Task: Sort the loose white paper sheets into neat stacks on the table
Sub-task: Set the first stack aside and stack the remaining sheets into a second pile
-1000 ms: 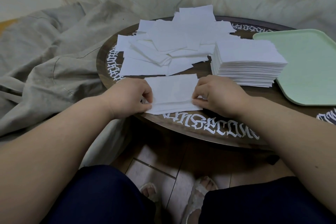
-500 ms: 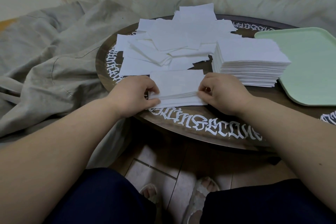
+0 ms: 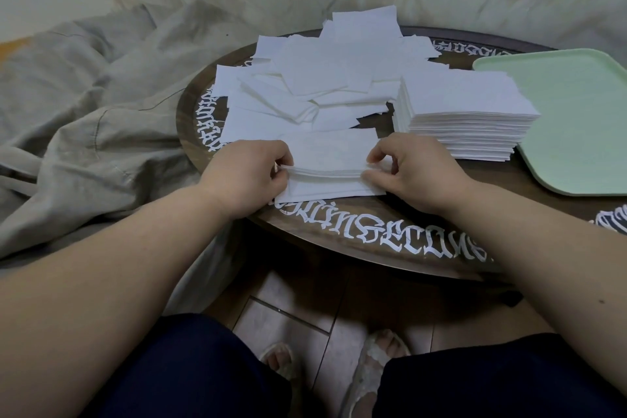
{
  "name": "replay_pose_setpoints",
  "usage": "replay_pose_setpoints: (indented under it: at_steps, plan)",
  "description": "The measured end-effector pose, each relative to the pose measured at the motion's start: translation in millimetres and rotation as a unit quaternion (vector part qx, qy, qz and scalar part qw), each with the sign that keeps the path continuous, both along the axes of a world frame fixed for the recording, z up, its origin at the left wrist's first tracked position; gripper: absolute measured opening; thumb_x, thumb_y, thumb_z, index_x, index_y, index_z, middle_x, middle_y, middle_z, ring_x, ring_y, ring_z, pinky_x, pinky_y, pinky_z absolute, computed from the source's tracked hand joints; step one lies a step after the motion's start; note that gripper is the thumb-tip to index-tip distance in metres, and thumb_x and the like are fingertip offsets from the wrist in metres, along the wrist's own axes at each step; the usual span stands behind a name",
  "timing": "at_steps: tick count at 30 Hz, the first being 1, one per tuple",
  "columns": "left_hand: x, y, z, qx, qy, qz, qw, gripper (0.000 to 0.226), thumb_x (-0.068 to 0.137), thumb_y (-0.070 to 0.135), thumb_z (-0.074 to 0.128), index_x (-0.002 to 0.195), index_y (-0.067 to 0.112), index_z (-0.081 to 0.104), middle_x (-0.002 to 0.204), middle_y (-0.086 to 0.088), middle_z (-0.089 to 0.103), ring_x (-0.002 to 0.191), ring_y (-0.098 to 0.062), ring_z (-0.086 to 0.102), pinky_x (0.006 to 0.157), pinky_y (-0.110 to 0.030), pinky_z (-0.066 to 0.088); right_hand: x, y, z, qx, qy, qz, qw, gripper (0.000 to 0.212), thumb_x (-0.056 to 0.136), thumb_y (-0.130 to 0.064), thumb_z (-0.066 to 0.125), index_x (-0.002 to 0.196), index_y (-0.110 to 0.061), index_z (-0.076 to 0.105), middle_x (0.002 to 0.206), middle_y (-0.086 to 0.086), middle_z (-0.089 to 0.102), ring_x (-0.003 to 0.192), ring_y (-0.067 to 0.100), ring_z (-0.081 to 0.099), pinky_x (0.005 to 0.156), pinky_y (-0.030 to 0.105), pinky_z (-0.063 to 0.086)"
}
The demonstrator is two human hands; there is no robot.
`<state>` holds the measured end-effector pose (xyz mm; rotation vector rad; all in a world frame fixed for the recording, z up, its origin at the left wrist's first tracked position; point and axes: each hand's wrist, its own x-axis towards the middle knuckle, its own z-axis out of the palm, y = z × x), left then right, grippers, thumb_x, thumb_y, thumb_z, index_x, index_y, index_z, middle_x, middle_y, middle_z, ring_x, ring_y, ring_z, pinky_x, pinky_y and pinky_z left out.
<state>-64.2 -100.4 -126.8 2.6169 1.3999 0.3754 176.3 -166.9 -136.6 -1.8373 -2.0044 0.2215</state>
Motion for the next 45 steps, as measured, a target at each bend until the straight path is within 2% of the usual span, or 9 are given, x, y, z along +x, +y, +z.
replay_pose_setpoints:
  at_steps: [3,9,12,16,20,23,34,38,45]
  plan:
    - [1,0,0,0.007,-0.018,0.001,1.000,0.017,0.084,0.018,0.056,0.099,0.019,0.063,0.076,0.006,0.062,0.081,-0.024,0.060,0.074,-0.034,0.047,-2,-1,1,-0.008,-0.024,0.005,1.000,0.032,0.081,-0.040,0.069,0.107,-0.022,0.063,0.102,-0.008,0.059,0.089,0.014,0.052,0.075,0.028,0.038]
    - [3,0,-3,0.030,-0.020,-0.033,0.999,0.012,0.084,0.018,0.062,0.096,0.015,0.062,0.090,0.000,0.063,0.085,-0.023,0.059,0.071,-0.031,0.039,-3,-2,2,0.005,-0.038,-0.010,0.999,0.021,0.091,-0.020,0.055,0.109,-0.018,0.064,0.106,-0.001,0.064,0.096,0.021,0.058,0.076,0.027,0.038]
    - [5,2,0,0.094,-0.065,-0.044,0.993,0.005,0.081,0.010,0.065,0.084,0.010,0.060,0.084,-0.005,0.059,0.077,-0.028,0.057,0.065,-0.033,0.039,-4,-3,9,0.070,0.014,-0.039,0.997,0.018,0.088,-0.012,0.058,0.103,-0.013,0.067,0.099,0.003,0.068,0.093,0.023,0.061,0.079,0.029,0.042]
    - [6,1,2,0.131,-0.097,-0.061,0.985,0.012,0.077,0.005,0.068,0.077,0.011,0.057,0.081,-0.004,0.056,0.071,-0.026,0.054,0.060,-0.031,0.041,2,-5,15,0.154,0.048,-0.024,0.987,0.009,0.082,-0.006,0.063,0.089,-0.009,0.067,0.091,0.008,0.067,0.081,0.027,0.063,0.075,0.043,0.052]
    - [7,-2,-3,0.069,-0.055,-0.096,0.991,0.012,0.077,0.008,0.070,0.077,0.013,0.058,0.081,0.003,0.051,0.072,-0.023,0.054,0.062,-0.029,0.036,13,-11,8,0.048,0.005,0.000,0.999,0.008,0.083,-0.012,0.064,0.090,-0.014,0.069,0.092,0.002,0.065,0.085,0.021,0.060,0.075,0.029,0.043]
    - [5,-3,-4,0.030,-0.030,-0.093,0.995,0.010,0.077,0.011,0.069,0.078,0.015,0.060,0.084,-0.001,0.057,0.074,-0.023,0.055,0.067,-0.034,0.042,14,-13,6,-0.005,-0.007,0.013,1.000,0.006,0.084,-0.017,0.065,0.089,-0.017,0.069,0.095,-0.002,0.065,0.089,0.016,0.060,0.073,0.024,0.038]
    - [0,-4,1,-0.018,-0.027,-0.093,0.995,0.010,0.077,0.017,0.071,0.075,0.020,0.062,0.083,0.004,0.062,0.067,-0.005,0.049,0.068,-0.026,0.037,18,-12,9,-0.044,-0.024,0.033,0.998,0.006,0.085,-0.021,0.065,0.088,-0.020,0.071,0.103,-0.003,0.067,0.092,0.016,0.061,0.083,0.034,0.048]
    - [0,-6,0,-0.034,-0.012,-0.094,0.995,0.012,0.077,0.018,0.070,0.073,0.025,0.061,0.083,0.007,0.063,0.077,-0.012,0.057,0.075,-0.031,0.047,18,-11,11,-0.065,-0.041,0.040,0.996,0.006,0.084,-0.027,0.067,0.086,-0.022,0.070,0.105,-0.005,0.065,0.090,0.014,0.059,0.081,0.031,0.047]
    - [-1,-8,3,-0.042,-0.015,-0.100,0.994,0.012,0.074,0.030,0.066,0.067,0.030,0.057,0.079,0.007,0.064,0.075,-0.012,0.059,0.073,-0.035,0.050,18,-11,17,-0.087,-0.064,0.053,0.993,0.010,0.085,-0.030,0.067,0.090,-0.022,0.071,0.106,-0.005,0.063,0.091,0.014,0.058,0.081,0.030,0.044]
